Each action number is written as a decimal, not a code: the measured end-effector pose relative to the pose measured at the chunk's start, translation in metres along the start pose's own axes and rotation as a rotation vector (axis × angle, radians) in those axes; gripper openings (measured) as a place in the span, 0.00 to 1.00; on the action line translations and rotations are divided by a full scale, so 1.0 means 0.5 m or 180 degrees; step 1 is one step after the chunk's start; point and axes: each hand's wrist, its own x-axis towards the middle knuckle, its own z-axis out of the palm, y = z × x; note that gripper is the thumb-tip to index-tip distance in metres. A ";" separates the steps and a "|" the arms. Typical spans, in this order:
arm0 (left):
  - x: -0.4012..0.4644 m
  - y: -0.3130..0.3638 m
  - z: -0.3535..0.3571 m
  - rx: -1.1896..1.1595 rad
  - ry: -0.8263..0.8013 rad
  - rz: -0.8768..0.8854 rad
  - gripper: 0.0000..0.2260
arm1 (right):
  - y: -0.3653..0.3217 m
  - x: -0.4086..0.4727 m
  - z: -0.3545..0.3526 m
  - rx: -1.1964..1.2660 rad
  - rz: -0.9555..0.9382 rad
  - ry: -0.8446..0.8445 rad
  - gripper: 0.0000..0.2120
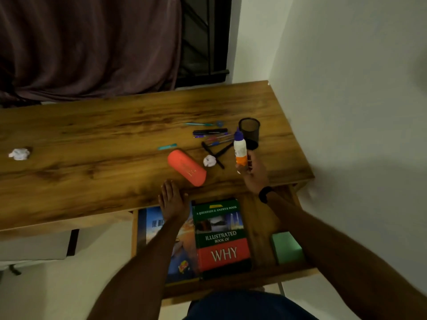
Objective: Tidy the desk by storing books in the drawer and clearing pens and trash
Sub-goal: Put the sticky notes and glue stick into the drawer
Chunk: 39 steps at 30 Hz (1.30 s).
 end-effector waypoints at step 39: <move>-0.359 0.147 0.157 -0.0290 -0.1168 0.0205 0.25 | 0.296 -0.303 -0.052 -0.3781 -0.0590 -0.2442 0.18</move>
